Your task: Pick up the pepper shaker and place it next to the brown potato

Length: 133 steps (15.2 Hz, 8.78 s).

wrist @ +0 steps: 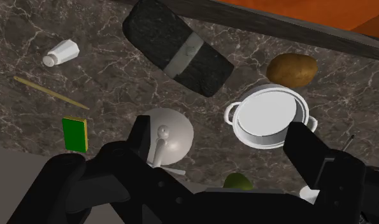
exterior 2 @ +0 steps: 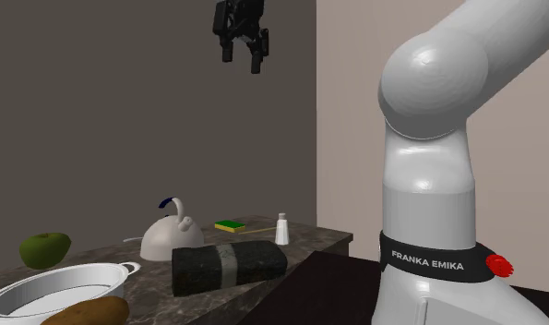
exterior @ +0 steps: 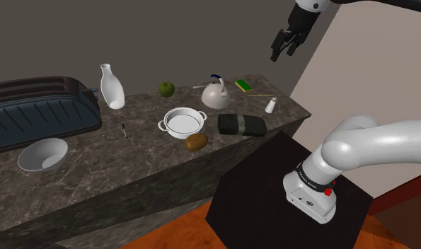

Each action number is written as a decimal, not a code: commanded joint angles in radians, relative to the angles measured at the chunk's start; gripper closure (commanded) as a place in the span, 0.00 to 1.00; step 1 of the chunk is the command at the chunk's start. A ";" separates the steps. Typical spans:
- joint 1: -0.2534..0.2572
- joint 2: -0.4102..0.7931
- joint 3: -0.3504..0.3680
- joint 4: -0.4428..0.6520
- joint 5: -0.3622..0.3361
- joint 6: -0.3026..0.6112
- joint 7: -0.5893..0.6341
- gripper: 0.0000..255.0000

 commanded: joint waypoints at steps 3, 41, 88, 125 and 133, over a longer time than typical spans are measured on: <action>-0.012 0.014 -0.029 -0.039 -0.019 0.051 -0.024 0.00; -0.267 1.147 -0.430 0.133 0.188 0.953 -0.687 0.00; -0.262 1.073 -0.465 0.199 0.132 0.817 -0.670 1.00; 0.034 0.677 -0.219 -0.036 -0.125 0.625 0.029 1.00; 0.131 0.701 -0.099 -0.004 -0.107 0.591 0.232 1.00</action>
